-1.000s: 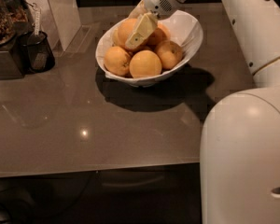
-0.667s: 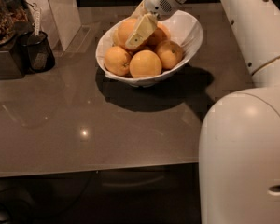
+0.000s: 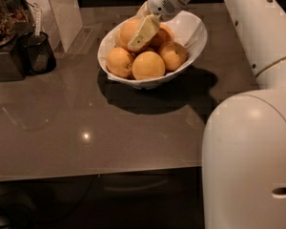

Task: Pick orange from white bowl

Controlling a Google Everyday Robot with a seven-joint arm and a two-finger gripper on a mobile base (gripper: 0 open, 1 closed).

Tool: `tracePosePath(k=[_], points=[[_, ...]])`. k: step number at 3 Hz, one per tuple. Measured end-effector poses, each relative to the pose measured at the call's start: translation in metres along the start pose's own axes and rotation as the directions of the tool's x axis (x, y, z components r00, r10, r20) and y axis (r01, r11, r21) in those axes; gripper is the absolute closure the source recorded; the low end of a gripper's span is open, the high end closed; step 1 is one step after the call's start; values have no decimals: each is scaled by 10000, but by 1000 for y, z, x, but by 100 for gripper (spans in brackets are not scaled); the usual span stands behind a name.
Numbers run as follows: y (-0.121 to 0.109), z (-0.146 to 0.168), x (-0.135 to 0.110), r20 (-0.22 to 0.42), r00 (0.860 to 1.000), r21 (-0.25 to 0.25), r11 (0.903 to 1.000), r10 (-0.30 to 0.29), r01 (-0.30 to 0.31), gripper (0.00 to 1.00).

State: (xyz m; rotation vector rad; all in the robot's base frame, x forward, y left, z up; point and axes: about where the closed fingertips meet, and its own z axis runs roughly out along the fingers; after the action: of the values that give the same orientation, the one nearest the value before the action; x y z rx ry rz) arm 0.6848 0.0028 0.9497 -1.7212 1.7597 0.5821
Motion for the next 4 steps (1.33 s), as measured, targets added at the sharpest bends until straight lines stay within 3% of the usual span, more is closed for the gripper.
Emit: tracePosePath(k=[1,2,3,4], points=[[0,-12,0,522,9986,155,9999,15,-24,100],[6,-44,-3,1879,9821,619,9981,-95,-22,100],[25,-98,3,2994,9539,1726,9844,-188,-348,100],[37,-115,1,3315,9431,2153,9754,-268,-480,100]])
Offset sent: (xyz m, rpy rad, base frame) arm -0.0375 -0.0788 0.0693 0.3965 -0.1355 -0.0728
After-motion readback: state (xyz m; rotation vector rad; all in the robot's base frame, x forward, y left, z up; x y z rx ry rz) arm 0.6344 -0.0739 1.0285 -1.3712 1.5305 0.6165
